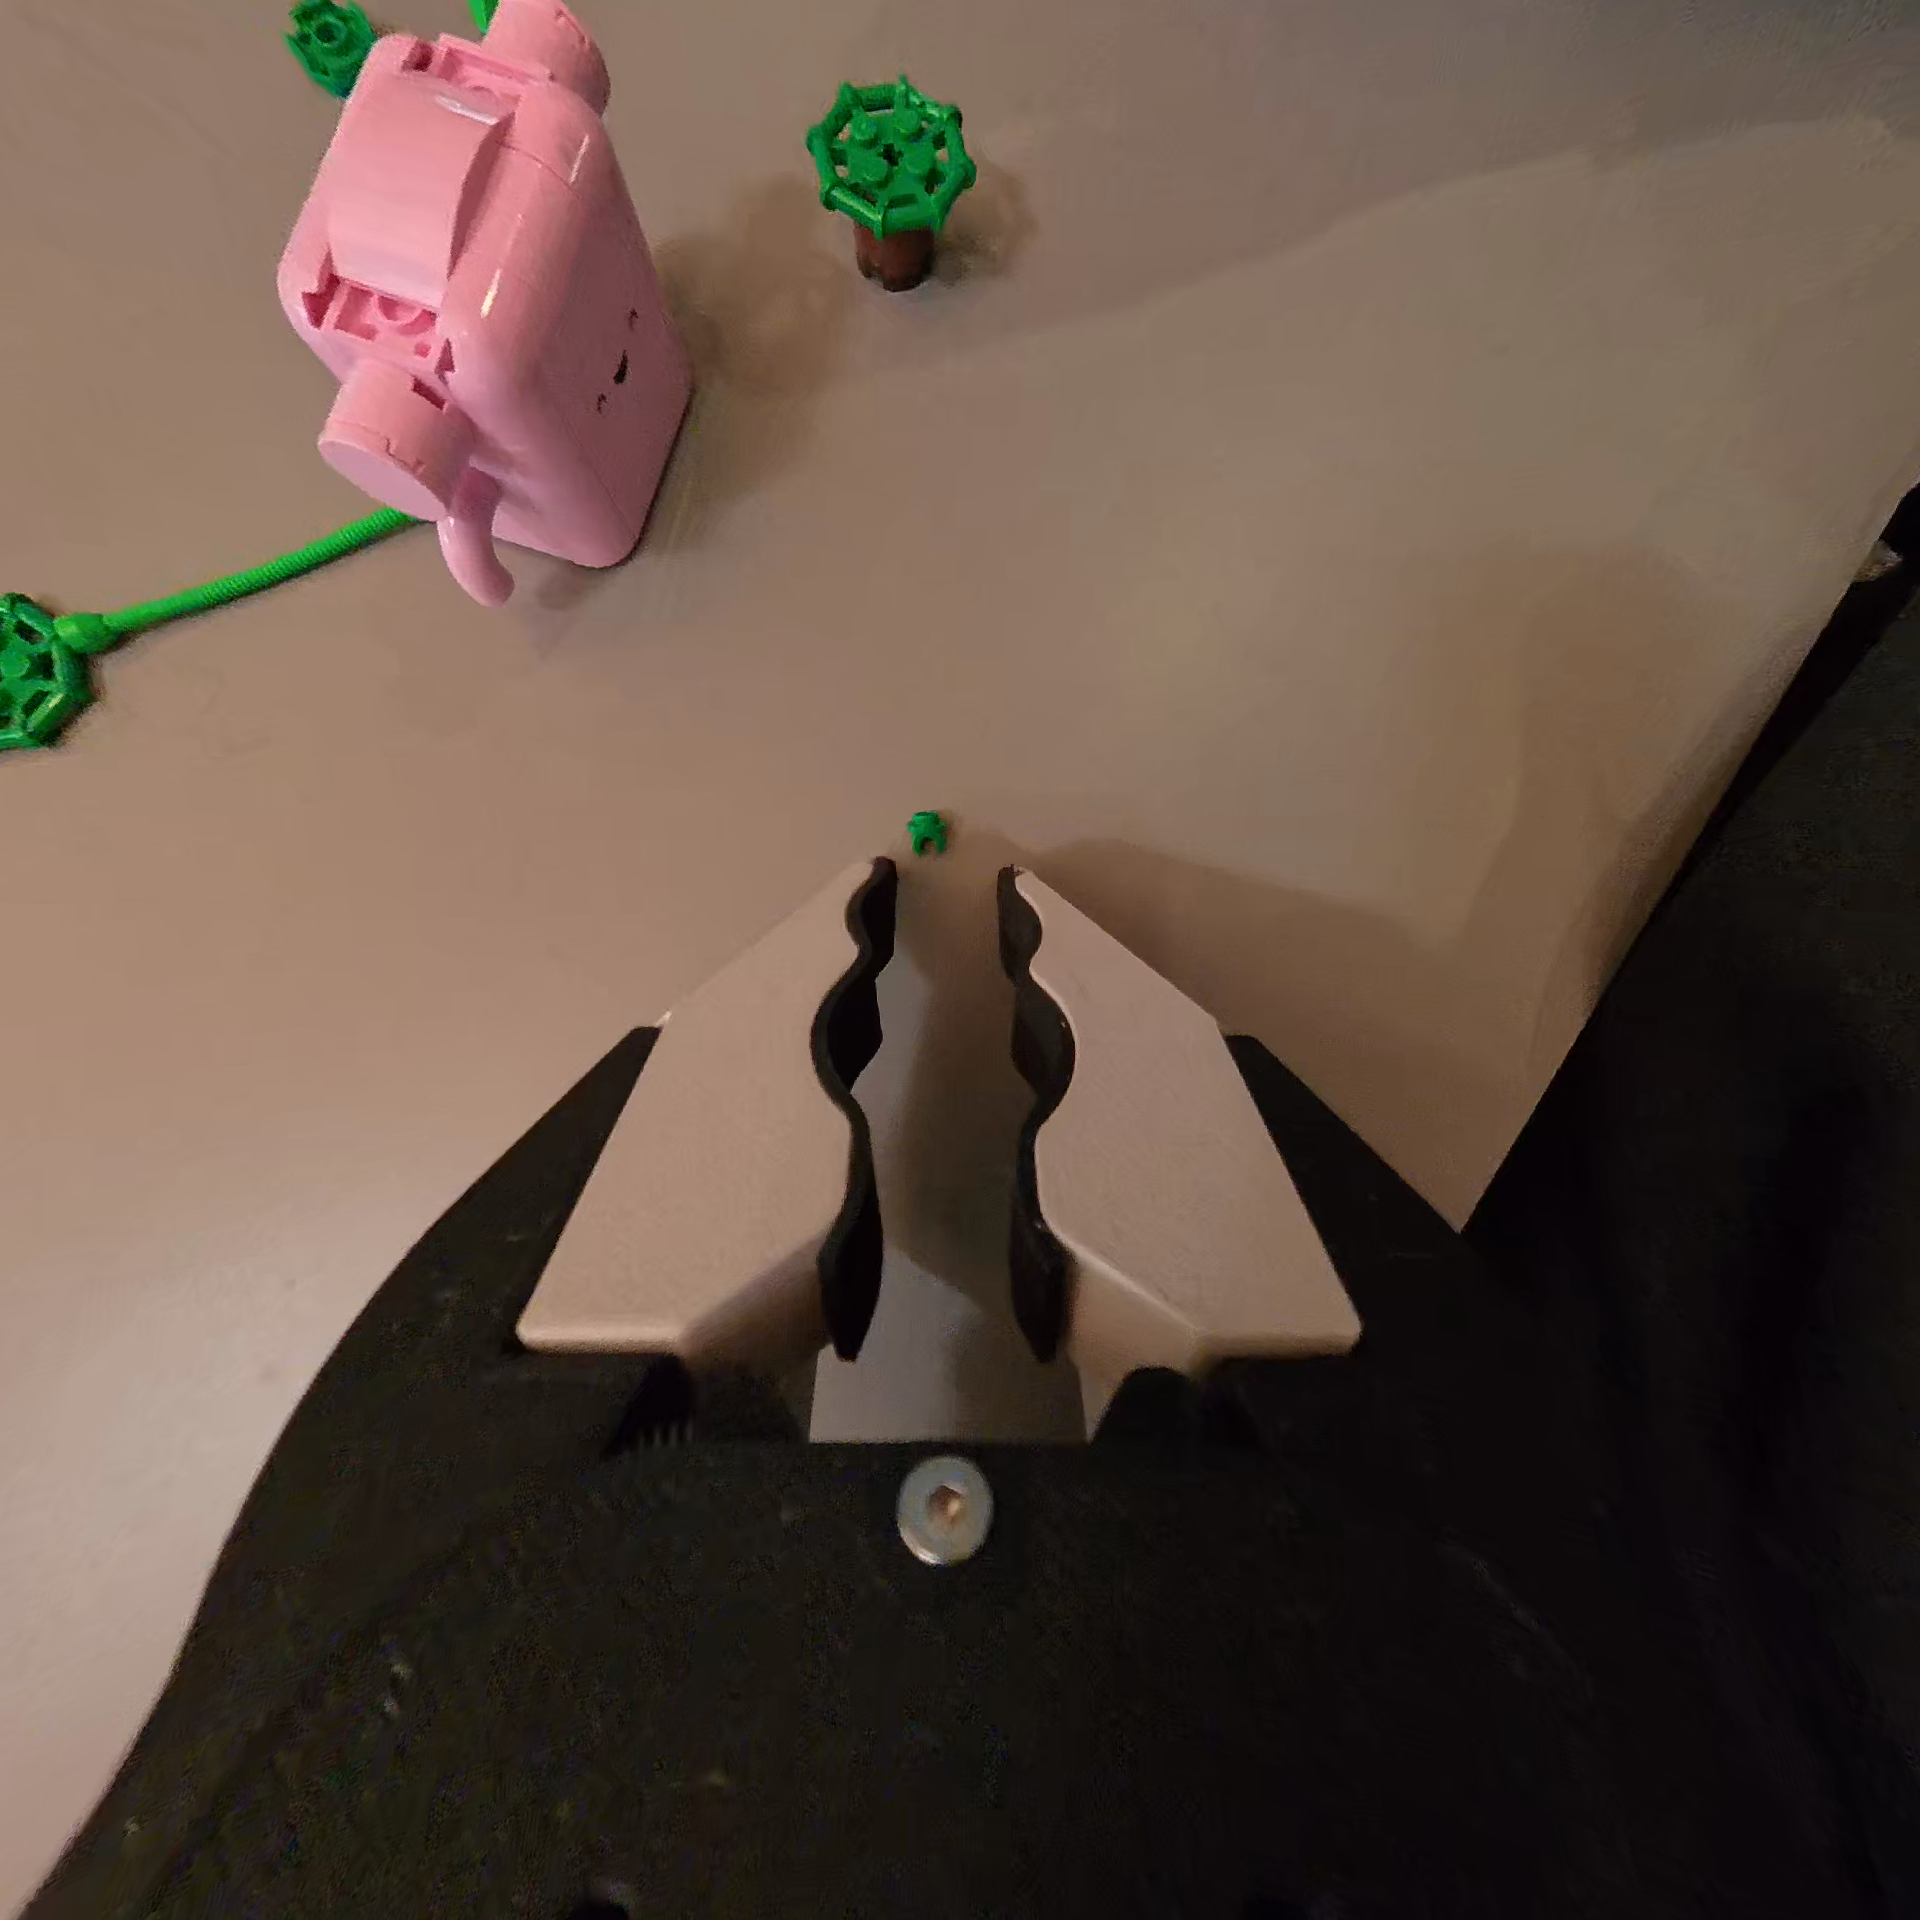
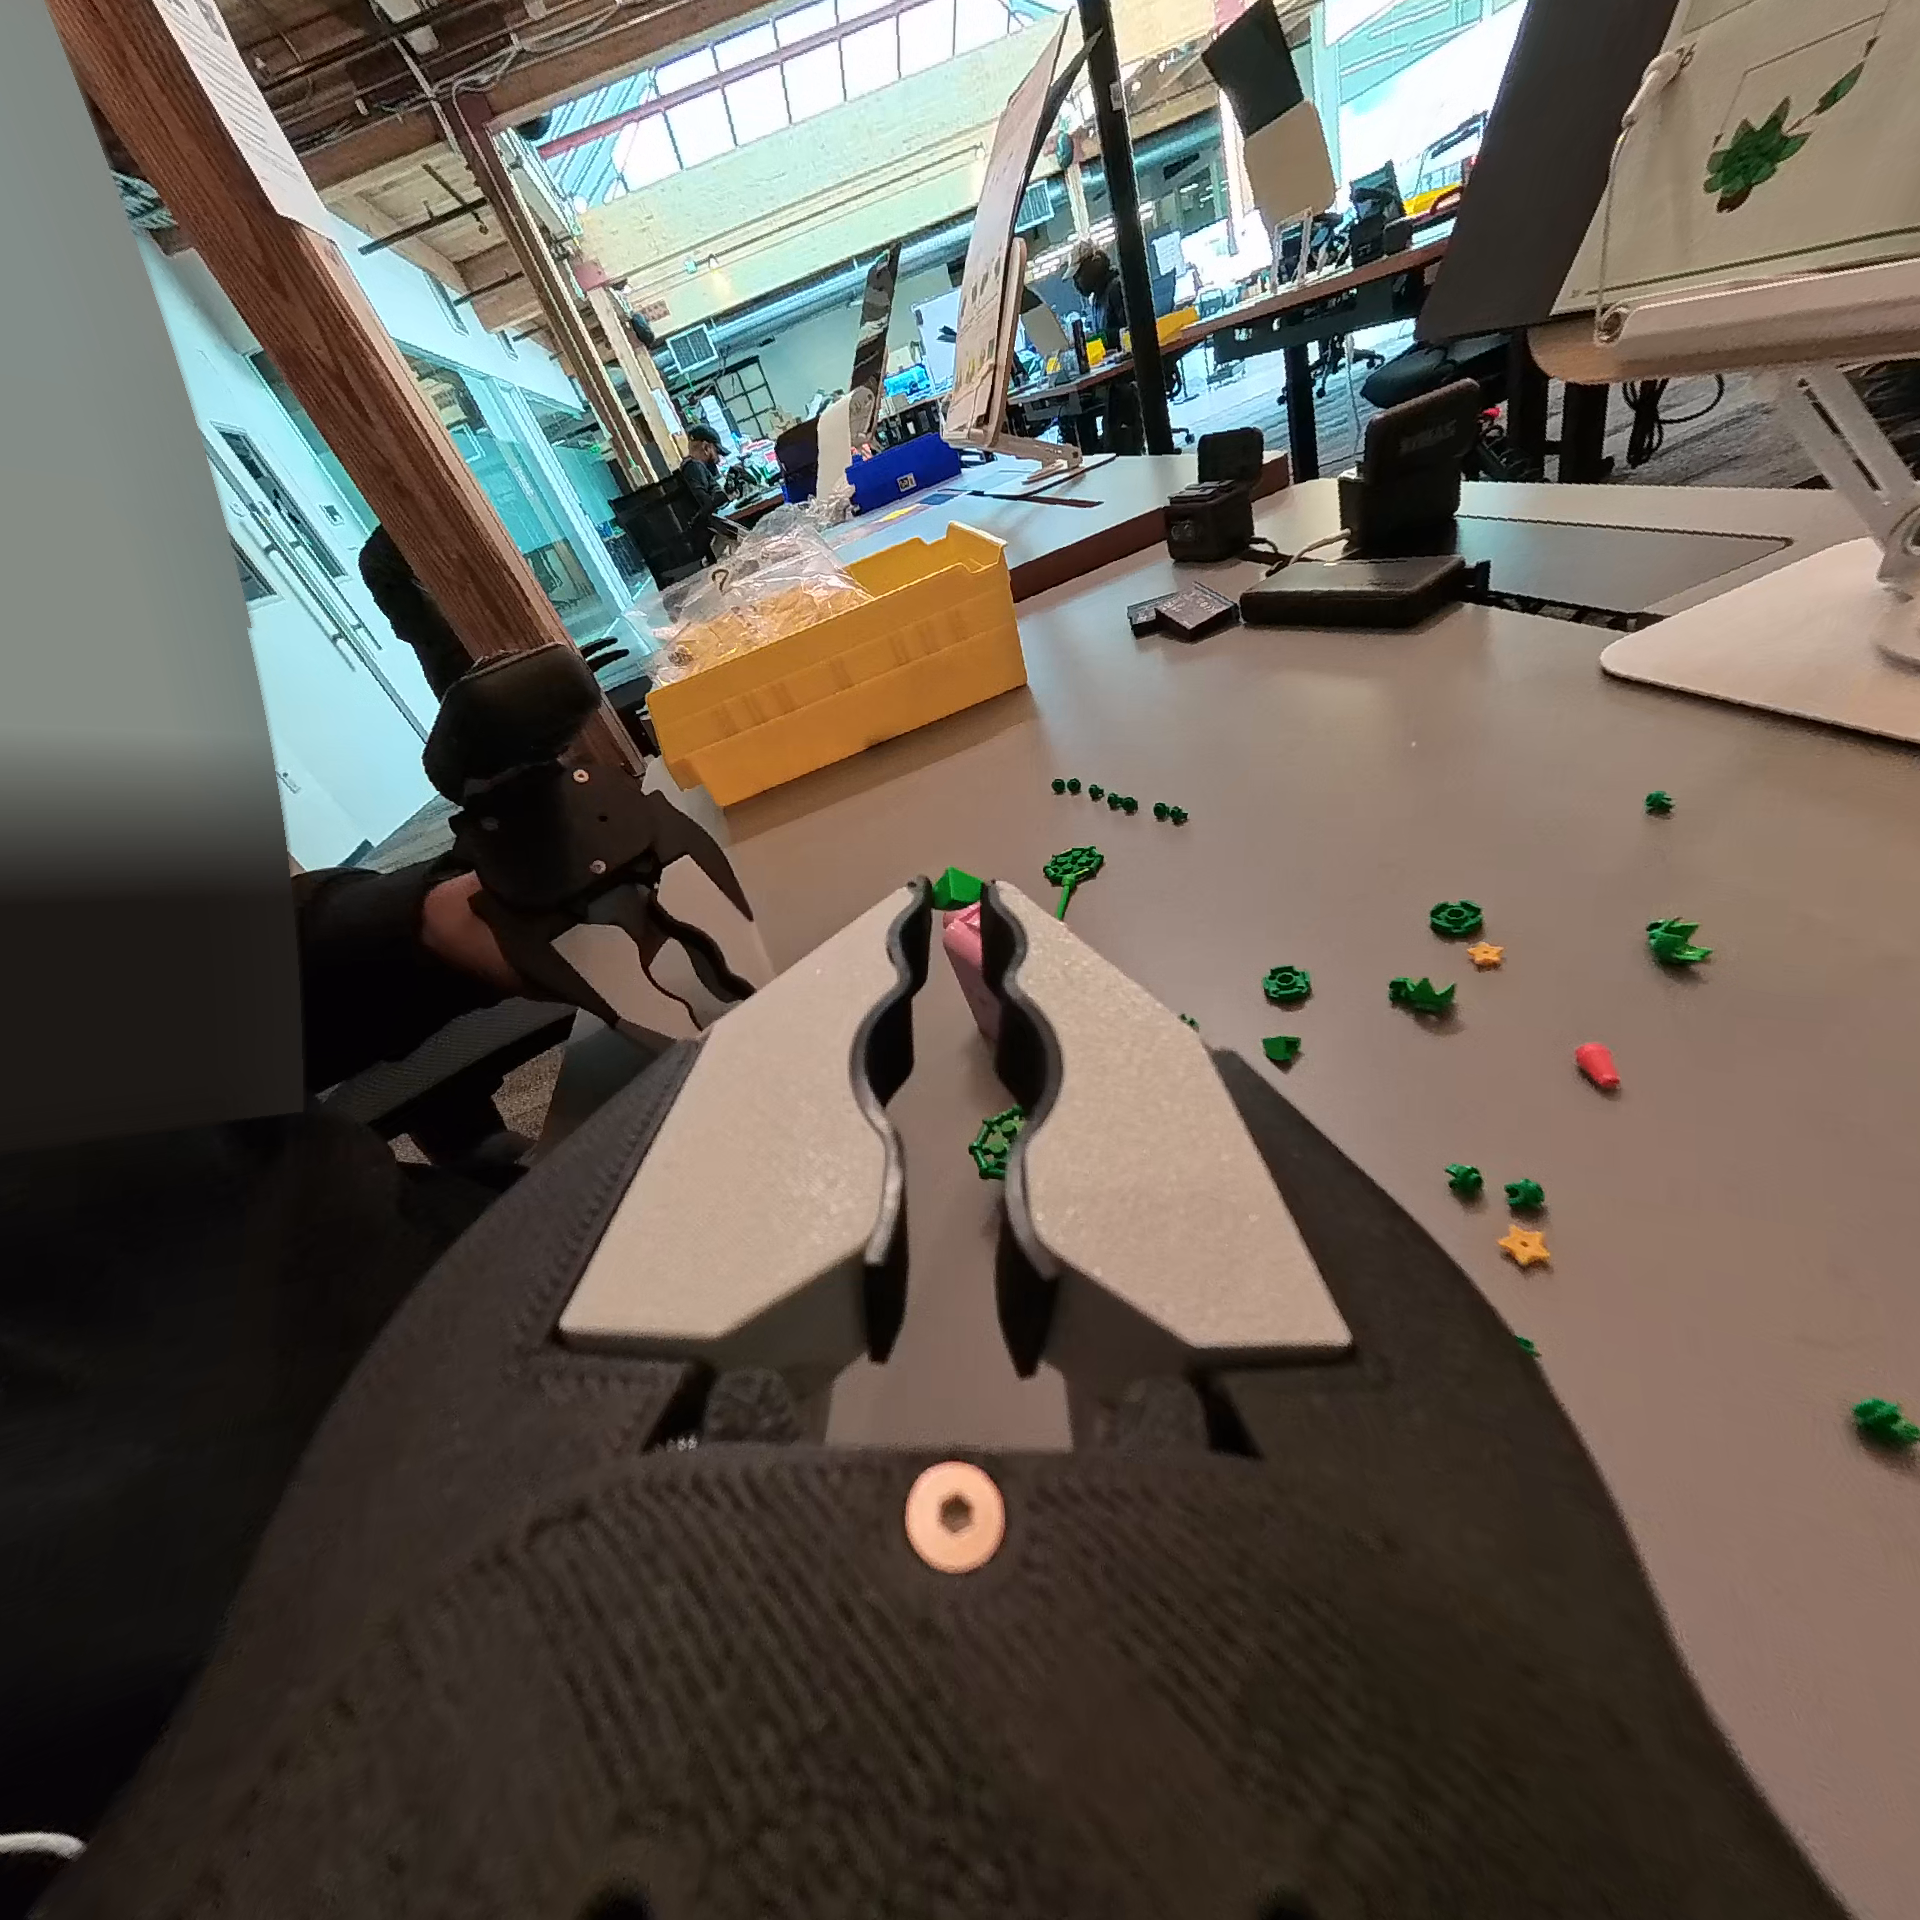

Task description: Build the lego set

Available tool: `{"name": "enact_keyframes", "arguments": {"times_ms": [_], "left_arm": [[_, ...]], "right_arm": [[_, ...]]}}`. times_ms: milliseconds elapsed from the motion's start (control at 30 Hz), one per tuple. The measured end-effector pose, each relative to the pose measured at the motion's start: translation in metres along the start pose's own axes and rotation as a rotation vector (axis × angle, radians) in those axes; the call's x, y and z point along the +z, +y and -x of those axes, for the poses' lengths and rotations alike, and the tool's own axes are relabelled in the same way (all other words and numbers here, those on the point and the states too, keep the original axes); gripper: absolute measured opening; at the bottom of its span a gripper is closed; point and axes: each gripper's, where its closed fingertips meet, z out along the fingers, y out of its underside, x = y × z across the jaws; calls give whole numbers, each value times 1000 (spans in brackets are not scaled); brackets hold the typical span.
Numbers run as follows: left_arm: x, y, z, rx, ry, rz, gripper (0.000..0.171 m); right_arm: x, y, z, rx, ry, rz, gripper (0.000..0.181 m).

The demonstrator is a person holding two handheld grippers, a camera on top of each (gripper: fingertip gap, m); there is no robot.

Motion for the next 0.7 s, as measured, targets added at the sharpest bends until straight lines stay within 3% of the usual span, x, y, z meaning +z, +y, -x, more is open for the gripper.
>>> {"name": "enact_keyframes", "arguments": {"times_ms": [500, 700], "left_arm": [[6, -6, 4, -53, -49, -54, 5], [-3, -28, 5, 62, -127, -167, 5]], "right_arm": [[1, 1, 0, 1, 1, 4, 7], [1, 2, 0, 4, -5, 7, 7]]}}
